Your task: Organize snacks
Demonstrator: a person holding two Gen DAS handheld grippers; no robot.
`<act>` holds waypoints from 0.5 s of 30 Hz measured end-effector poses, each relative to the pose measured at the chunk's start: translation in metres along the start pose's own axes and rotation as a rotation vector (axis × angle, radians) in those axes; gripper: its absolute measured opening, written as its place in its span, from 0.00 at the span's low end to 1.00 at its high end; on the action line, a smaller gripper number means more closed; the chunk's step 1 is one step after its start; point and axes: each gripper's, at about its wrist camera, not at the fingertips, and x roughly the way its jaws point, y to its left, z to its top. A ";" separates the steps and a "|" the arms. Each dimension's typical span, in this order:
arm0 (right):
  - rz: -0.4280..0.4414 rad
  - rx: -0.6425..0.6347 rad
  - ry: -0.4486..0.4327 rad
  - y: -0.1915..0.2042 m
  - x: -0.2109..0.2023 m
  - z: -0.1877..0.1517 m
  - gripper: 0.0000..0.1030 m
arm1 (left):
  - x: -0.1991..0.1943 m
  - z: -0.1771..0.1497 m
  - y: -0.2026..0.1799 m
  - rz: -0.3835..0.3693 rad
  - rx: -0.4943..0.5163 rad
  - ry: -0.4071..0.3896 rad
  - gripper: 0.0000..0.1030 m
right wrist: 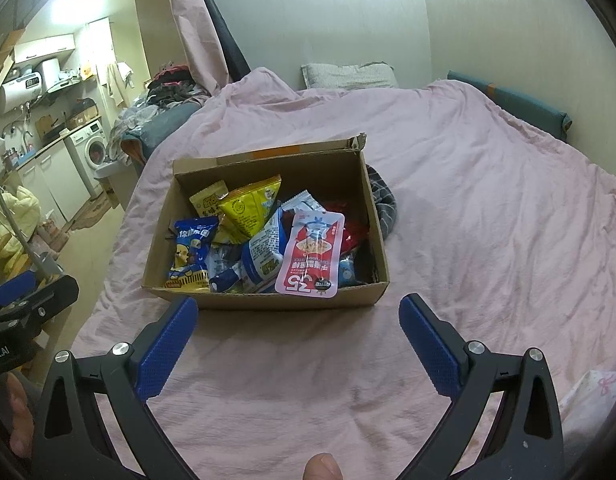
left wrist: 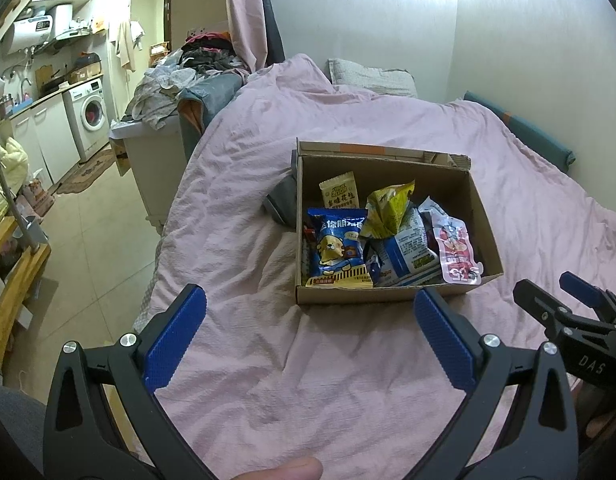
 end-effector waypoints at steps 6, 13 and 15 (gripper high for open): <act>0.000 -0.003 0.001 0.001 0.001 0.000 1.00 | 0.000 0.000 0.000 0.000 0.000 0.001 1.00; -0.003 -0.004 0.002 0.001 0.001 0.000 1.00 | 0.002 -0.002 0.001 -0.006 -0.008 0.014 1.00; -0.007 -0.004 0.000 0.002 0.002 -0.001 1.00 | 0.002 -0.002 0.001 -0.002 -0.012 0.013 1.00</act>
